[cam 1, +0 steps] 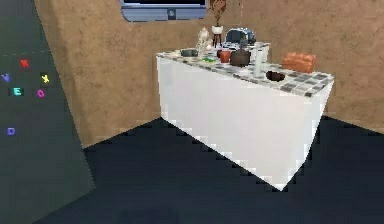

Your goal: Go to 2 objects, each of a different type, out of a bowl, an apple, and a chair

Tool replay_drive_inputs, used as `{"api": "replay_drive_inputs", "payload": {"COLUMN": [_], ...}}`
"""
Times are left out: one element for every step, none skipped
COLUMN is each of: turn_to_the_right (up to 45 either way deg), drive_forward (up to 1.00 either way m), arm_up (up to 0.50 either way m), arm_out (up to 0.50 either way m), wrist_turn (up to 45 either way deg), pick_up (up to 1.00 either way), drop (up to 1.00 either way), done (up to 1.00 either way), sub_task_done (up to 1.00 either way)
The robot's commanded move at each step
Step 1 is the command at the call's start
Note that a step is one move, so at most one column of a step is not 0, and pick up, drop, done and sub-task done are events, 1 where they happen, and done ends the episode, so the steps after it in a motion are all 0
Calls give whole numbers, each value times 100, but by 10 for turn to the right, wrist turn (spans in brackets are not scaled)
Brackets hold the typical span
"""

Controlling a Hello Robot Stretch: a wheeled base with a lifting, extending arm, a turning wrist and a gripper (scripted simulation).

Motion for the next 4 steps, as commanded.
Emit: {"api": "replay_drive_inputs", "payload": {"turn_to_the_right": [0, 30, 0, 180], "drive_forward": [100, 0, 30, 0], "arm_up": [0, 0, 0, 0], "arm_out": [0, 0, 0, 0], "wrist_turn": [0, 0, 0, 0], "pick_up": [0, 0, 0, 0], "drop": [0, 0, 0, 0], "done": [0, 0, 0, 0], "sub_task_done": [0, 0, 0, 0]}}
